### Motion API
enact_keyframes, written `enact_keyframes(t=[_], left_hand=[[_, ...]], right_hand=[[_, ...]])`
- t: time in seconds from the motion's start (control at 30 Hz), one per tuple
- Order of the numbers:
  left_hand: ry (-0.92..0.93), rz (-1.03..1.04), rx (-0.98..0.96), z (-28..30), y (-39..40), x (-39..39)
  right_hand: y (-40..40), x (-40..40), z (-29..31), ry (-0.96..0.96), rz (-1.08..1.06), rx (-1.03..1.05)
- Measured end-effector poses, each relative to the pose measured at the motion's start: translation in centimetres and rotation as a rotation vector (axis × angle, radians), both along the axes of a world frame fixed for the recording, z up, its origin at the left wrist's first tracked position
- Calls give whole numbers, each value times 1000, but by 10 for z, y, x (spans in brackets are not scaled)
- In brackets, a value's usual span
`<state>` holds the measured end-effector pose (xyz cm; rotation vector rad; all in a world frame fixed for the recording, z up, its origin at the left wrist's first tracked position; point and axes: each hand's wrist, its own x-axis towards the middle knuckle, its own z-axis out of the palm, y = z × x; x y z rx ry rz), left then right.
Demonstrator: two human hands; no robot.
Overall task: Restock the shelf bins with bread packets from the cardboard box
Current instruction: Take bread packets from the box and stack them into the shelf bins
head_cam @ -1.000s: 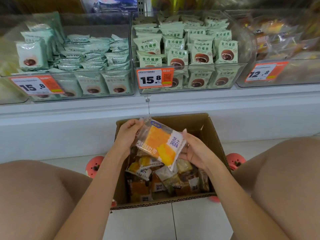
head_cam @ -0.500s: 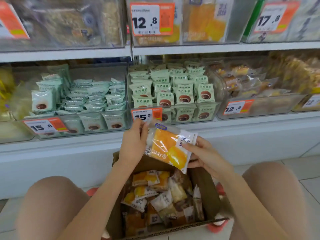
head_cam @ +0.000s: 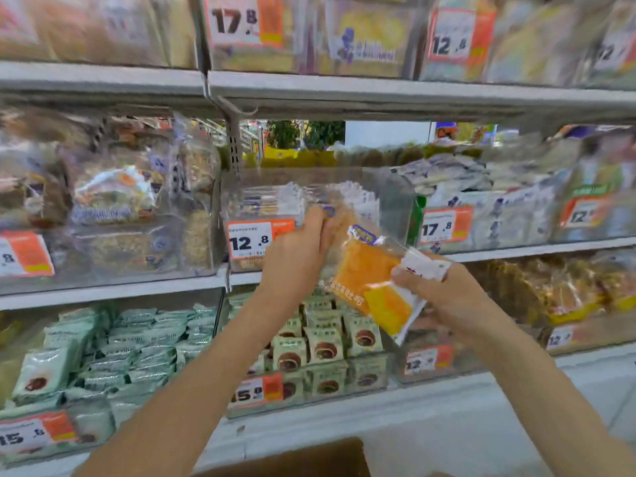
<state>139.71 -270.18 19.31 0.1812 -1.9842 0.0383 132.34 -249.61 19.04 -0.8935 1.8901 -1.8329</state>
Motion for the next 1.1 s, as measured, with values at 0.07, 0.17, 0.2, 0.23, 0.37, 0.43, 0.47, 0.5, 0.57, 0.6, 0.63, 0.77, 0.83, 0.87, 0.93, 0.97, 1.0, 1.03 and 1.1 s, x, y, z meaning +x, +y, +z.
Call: enact_keyframes(t=[0.07,0.17,0.2,0.23,0.37,0.43,0.47,0.5,0.57,0.6,0.63,0.77,0.83,0.87,0.93,0.97,1.0,1.03,1.1], left_hand=[[22,46,-53,32,-4,-25],[-68,101,-7,74,-15,-62],[-123,110,-4,84,-20,-76],[-185,113,-4,95,-24,-91],[-578,-50,74,109,-49,-159],[-768,-142,85,108,-64,-190],[-835,-159,61,108,-69,-202],[-885,-169,31,109,-74,-212],[-975,-183,-9,111,-78,-225],[-1019,-184,-20,112,-80,-231],[-1060,-175,-31,111,-83,-236],[-1145,-88,-104,101,-96,-253],[-1162,-65,-129,99,-101,-254],[-1172,-61,-148,100,-103,-253],[-1192,-38,-177,102,-103,-248],[-1194,-36,-195,103,-103,-246],[-1193,-36,-212,104,-103,-244],[-1186,-42,-224,104,-103,-243],[-1176,-49,-232,103,-102,-239]], right_hand=[[6,-23,21,33,-64,-27],[10,-59,53,34,-197,-92],[8,-69,64,46,-253,-110],[4,-81,75,81,-297,-120],[-33,-121,107,329,-405,-63],[-58,-137,117,468,-462,-14],[-70,-147,121,556,-506,35],[-81,-154,125,649,-557,93],[-102,-167,130,810,-617,191],[-112,-173,130,866,-621,225],[-121,-178,130,901,-624,263],[-150,-187,124,1084,-714,456],[-163,-190,121,1183,-775,544],[-168,-192,119,1204,-786,578],[-178,-199,114,1205,-780,649],[-182,-203,111,1195,-767,689],[-185,-206,109,1180,-746,727],[-188,-209,107,1160,-716,758],[-190,-212,105,1121,-621,761]])
